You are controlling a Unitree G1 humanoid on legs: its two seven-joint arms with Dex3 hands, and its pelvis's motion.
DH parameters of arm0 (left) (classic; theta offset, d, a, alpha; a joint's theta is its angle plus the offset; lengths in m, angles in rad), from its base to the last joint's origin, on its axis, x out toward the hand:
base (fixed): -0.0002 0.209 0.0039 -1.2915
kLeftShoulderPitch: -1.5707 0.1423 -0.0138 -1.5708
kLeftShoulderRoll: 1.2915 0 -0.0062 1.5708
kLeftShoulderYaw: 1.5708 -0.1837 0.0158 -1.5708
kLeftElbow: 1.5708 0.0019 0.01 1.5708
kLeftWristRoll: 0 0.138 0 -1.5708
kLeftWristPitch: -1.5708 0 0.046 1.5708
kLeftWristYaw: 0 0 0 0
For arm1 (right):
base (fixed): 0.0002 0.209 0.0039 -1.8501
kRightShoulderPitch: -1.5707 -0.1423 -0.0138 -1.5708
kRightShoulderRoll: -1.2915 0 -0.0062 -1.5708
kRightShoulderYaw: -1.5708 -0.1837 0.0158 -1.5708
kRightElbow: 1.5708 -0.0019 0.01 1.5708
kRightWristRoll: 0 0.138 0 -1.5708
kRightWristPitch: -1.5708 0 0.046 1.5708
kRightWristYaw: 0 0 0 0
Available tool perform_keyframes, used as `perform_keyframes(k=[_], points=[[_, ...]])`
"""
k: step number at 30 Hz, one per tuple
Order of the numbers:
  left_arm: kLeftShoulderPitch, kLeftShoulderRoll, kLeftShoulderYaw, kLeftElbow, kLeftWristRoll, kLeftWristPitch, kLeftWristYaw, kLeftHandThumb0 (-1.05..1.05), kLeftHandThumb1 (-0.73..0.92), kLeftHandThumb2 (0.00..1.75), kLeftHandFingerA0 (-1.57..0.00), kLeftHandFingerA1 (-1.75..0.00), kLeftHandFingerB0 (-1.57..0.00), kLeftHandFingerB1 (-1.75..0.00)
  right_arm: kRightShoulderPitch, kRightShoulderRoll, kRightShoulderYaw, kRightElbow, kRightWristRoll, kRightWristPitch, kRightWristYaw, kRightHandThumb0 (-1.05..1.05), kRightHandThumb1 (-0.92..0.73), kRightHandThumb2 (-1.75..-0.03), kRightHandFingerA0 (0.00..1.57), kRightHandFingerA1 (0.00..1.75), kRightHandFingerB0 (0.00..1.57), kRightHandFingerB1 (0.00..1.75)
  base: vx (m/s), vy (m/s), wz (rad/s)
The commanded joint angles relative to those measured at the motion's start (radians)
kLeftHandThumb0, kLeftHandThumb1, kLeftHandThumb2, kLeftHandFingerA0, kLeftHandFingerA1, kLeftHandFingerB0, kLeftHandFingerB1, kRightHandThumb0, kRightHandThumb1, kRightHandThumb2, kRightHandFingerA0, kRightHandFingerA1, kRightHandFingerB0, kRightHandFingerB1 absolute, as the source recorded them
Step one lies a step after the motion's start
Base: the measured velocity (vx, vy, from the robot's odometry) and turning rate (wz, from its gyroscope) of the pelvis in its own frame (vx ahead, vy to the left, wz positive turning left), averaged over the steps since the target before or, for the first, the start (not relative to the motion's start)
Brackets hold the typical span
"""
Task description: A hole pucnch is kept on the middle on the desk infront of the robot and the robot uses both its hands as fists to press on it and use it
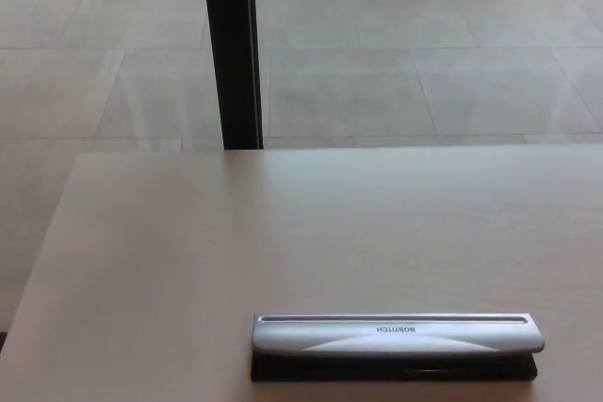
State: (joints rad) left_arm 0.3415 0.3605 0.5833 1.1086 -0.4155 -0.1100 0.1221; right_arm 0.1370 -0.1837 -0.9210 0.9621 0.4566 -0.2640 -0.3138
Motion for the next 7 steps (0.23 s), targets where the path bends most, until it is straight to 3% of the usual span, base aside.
perform_keyframes(k=[1, 2, 3, 4, 5, 6, 7], points=[[0.006, 0.048, -0.097, -0.008, 0.091, 0.019, -0.123, -0.23, -0.04, 1.04, -1.39, -0.92, -1.03, -0.81, 0.033, 0.037, 0.088, -0.069, -0.04, -0.03, 0.028, -0.44, -0.69, -0.73, 0.93, 1.58, 0.7, 0.93, 0.0, 0.0, 0.0], [0.009, 0.052, -0.119, -0.001, 0.103, 0.013, -0.135, -0.24, -0.02, 0.94, -1.33, -1.02, -1.04, -0.82, 0.043, 0.044, 0.11, -0.097, -0.052, -0.021, 0.015, -0.46, -0.65, -0.71, 0.93, 1.56, 0.73, 1.1, 0.0, 0.0, 0.0], [0.009, 0.056, -0.132, 0.003, 0.106, 0.015, -0.136, -0.24, -0.02, 0.94, -1.33, -1.02, -1.04, -0.82, 0.049, 0.051, 0.123, -0.121, -0.056, -0.005, -0.002, -0.46, -0.65, -0.71, 0.93, 1.56, 0.73, 1.1, 0.0, 0.0, 0.0], [0.006, 0.062, -0.149, 0.012, 0.115, 0.024, -0.136, -0.14, 0.01, 0.85, -1.27, -1.19, -1.01, -0.94, 0.044, 0.049, 0.127, -0.116, -0.044, -0.001, 0.008, -0.45, -0.65, -0.7, 0.96, 1.54, 0.73, 1.07, 0.0, 0.0, 0.0], [0.004, 0.063, -0.153, 0.014, 0.112, 0.024, -0.136, -0.14, 0.01, 0.85, -1.27, -1.19, -1.01, -0.94, 0.042, 0.049, 0.133, -0.121, -0.041, 0.003, 0.005, -0.45, -0.65, -0.7, 0.96, 1.54, 0.73, 1.07, 0.0, 0.0, 0.0], [-0.008, 0.065, -0.132, 0.037, 0.079, 0.025, -0.177, -0.1, -0.05, 0.93, -1.23, -1.51, -1.07, -0.92, 0.037, 0.034, 0.156, -0.087, -0.055, 0.002, 0.02, -0.44, -0.63, -0.71, 0.96, 1.52, 0.75, 0.99, 0.0, 0.0, 0.0], [-0.008, 0.065, -0.132, 0.037, 0.079, 0.025, -0.177, -0.1, -0.05, 0.93, -1.23, -1.51, -1.07, -0.92, 0.037, 0.034, 0.156, -0.087, -0.055, 0.002, 0.02, -0.44, -0.63, -0.71, 0.96, 1.52, 0.75, 0.99, 0.0, 0.0, 0.0]])
